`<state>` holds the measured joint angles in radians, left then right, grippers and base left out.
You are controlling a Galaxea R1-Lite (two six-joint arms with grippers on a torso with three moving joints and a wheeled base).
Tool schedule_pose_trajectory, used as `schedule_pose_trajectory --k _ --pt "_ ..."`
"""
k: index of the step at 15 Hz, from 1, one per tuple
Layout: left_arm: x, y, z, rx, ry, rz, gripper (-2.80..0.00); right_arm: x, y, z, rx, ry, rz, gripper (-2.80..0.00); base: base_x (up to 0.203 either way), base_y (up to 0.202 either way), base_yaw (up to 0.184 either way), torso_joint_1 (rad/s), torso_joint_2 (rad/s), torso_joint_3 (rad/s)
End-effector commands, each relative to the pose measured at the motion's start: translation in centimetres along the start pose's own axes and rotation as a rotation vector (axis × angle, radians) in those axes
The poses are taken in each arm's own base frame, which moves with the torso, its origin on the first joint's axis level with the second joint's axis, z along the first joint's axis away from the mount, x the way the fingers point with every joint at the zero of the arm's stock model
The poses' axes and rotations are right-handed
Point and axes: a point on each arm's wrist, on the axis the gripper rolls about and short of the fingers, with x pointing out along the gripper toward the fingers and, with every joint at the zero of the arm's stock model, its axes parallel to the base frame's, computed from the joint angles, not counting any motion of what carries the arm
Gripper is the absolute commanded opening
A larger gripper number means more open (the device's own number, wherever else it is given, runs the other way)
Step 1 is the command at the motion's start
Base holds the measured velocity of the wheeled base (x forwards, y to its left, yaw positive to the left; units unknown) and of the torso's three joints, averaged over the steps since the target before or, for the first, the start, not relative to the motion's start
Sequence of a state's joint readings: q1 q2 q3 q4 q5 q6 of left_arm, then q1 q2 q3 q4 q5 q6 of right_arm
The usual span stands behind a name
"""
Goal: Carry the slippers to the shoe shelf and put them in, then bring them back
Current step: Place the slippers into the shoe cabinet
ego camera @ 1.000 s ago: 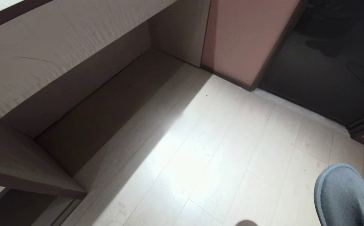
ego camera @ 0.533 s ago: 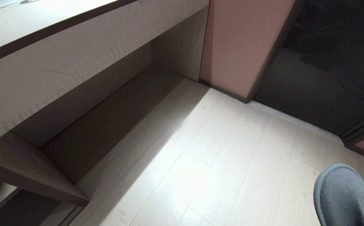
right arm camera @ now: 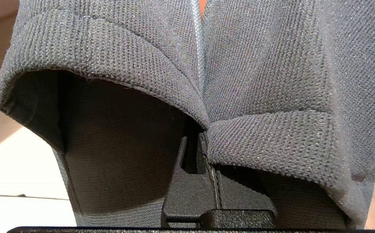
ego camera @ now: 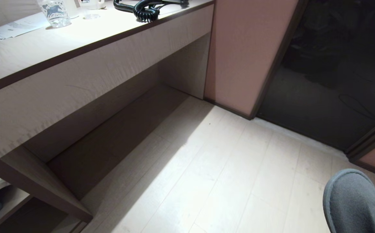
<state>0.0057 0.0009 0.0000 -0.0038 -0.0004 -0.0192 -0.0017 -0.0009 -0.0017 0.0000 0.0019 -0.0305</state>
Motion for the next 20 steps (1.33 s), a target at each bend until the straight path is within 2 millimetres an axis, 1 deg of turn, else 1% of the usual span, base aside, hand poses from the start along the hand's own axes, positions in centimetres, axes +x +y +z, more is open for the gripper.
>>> schedule_pose_trajectory --k 1,15,20 --pt "0.01 0.00 0.01 -0.001 0.000 0.001 -2.80 0.02 0.00 -0.03 0.001 0.002 0.000 -2.80 0.000 0.000 0.000 -0.007 0.00 0.202" --pt "0.01 0.00 0.01 -0.001 0.000 0.001 -2.80 0.01 0.00 0.00 0.000 0.001 0.000 -2.80 0.000 0.000 0.000 0.003 0.00 0.203" --pt "0.01 0.00 0.01 -0.001 0.000 0.001 -2.80 0.01 0.00 0.00 -0.002 0.001 0.000 -2.80 0.000 0.000 0.000 0.001 0.01 0.063"
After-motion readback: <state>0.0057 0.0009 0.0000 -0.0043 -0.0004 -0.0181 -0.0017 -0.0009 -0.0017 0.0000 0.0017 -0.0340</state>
